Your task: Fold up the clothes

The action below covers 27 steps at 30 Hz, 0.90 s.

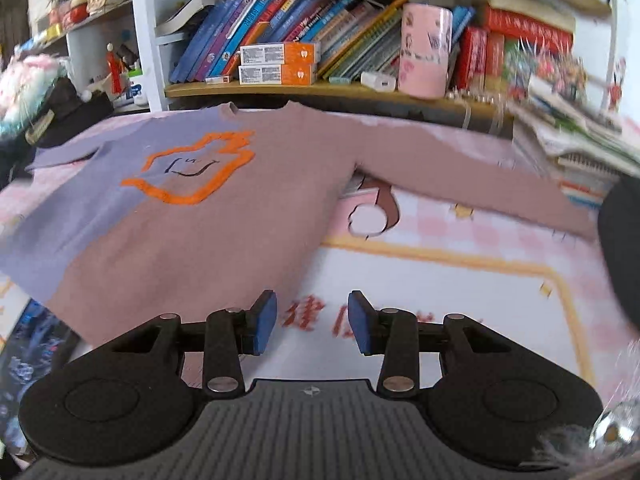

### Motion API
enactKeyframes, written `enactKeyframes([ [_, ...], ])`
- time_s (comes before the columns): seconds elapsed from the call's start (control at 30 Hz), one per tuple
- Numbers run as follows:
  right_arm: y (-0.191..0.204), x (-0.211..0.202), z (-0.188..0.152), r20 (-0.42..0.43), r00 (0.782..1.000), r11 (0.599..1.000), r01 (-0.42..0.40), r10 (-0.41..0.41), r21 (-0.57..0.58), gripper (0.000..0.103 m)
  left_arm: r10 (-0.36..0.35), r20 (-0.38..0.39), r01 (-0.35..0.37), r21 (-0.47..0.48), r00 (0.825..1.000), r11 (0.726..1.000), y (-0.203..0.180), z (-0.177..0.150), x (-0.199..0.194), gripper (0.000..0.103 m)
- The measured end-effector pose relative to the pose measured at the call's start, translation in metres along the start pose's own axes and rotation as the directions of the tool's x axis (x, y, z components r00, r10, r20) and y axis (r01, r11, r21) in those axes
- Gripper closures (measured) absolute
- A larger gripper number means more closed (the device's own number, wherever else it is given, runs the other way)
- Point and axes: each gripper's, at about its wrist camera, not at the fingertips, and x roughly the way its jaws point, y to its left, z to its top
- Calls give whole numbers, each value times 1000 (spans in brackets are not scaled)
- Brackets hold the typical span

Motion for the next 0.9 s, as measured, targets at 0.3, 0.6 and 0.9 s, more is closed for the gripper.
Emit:
enactKeyframes([
  [0.3,11,-14,-5,20,999,999,-38,37,22,66,51,-32,-54,-115,998,992,17,-20,0,71],
  [0.6,20,-3,-8,-25,994,993,-104,106,55,89,-112,-30,103,-224,993,969,19,-26,4,96],
  [0.9,18,-4,1,37,999,999,-20,19,30,93,-157,33,160,-266,987,950,12,-23,1,102],
])
